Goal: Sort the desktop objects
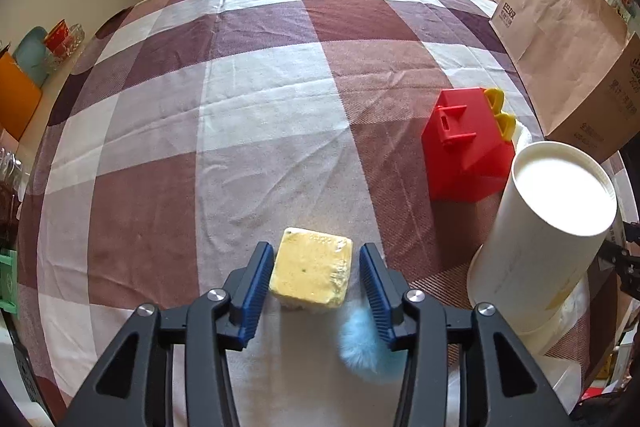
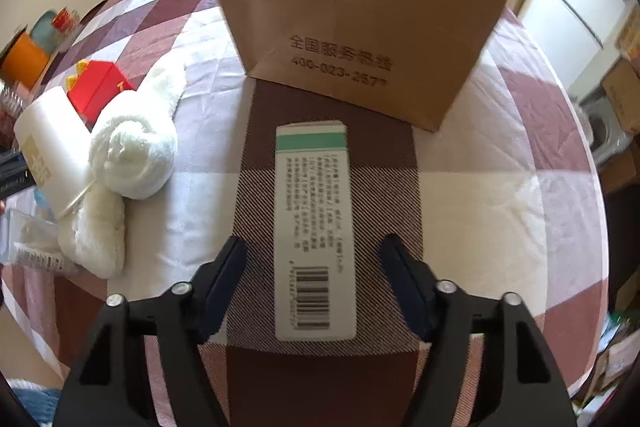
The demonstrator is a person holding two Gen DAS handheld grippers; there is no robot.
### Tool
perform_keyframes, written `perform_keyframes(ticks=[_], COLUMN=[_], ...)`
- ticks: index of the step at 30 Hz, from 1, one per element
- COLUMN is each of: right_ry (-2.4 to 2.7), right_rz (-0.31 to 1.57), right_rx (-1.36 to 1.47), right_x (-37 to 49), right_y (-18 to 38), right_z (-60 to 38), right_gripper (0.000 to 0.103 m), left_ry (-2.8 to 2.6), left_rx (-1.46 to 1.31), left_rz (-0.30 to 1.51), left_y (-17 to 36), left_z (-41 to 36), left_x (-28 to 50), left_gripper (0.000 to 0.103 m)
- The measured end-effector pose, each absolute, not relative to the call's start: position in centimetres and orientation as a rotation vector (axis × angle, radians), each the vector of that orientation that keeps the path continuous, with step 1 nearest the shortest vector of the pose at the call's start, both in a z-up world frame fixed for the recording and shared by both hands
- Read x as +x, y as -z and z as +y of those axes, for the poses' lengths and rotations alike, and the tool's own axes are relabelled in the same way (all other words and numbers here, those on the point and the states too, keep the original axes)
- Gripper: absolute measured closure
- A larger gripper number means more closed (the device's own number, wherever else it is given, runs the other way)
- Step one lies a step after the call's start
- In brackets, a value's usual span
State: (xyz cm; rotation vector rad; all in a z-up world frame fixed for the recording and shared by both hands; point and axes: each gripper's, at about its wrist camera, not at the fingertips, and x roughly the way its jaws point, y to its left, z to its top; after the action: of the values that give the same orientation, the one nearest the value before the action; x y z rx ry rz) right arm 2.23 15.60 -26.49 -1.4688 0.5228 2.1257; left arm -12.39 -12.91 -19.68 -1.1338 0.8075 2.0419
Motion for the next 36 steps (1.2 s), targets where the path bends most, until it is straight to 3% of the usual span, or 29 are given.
perform_keyframes(ticks=[1,6,12,24,36], right_ry=[-2.133,-2.139,-2.163,-2.214,-2.324], right_rz=[0.505,0.639,0.668,0.568,0.492], right_rx=[-1.481,-1.519,-1.375,-0.940,-0.667], right_x=[2.1,3.1,6.0,9.1,7.6], right_y=[26.4,25.3,18.8,2.9,-6.3], right_z=[15.5,15.4,15.8,18.9,20.1], right_gripper=[0.072,0.072,0.072,0.072,0.072], left_ry=[-2.036,-2.012,-2.069,-2.094,-1.975], left_rx=[-1.143,-1.211,-1.158,-0.785,-0.634], left_rz=[0.808,0.740,0.701,0.560,0.564], left_y=[19.6,18.0,13.0,-2.1,-8.9], left_z=[-13.1,-14.6,-14.3,-6.2,3.2], left_x=[-12.3,-11.3,-8.9,-2.8,3.3], left_gripper=[0.069,0.069,0.069,0.069,0.069])
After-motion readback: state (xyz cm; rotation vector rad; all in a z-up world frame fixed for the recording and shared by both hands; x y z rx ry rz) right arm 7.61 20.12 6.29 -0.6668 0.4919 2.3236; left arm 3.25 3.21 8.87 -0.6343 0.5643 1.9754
